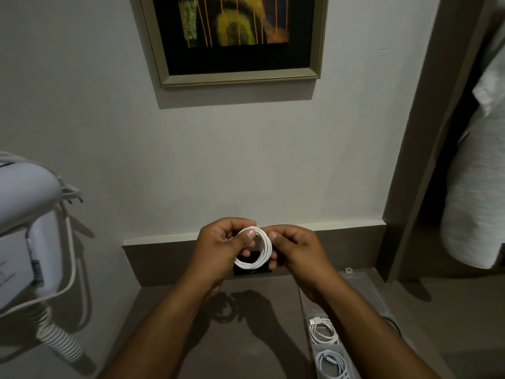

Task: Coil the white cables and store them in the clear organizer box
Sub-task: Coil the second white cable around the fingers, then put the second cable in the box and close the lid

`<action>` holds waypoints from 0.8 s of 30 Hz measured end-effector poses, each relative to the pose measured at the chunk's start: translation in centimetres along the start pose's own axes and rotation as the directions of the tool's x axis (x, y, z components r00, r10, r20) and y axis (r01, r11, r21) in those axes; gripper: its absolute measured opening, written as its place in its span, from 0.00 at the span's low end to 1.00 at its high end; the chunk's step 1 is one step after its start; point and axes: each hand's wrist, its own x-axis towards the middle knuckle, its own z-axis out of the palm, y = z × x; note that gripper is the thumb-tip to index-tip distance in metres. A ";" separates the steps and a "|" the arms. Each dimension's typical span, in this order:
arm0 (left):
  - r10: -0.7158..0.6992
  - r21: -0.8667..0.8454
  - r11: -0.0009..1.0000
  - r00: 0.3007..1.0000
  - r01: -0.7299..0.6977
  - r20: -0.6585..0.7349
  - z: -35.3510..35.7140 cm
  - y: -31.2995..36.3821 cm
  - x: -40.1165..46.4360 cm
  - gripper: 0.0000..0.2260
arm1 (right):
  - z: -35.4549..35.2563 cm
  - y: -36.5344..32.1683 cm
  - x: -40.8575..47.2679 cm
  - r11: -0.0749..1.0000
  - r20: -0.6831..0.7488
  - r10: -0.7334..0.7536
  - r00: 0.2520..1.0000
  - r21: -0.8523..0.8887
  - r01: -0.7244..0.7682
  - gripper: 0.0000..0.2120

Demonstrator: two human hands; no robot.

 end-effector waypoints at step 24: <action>0.141 0.284 0.935 0.957 -0.213 0.253 4.5 -4.6 -1.1 0.12 | -5.6 3.0 -2.9 0.946 -0.052 0.323 0.945 0.043 -0.321 0.13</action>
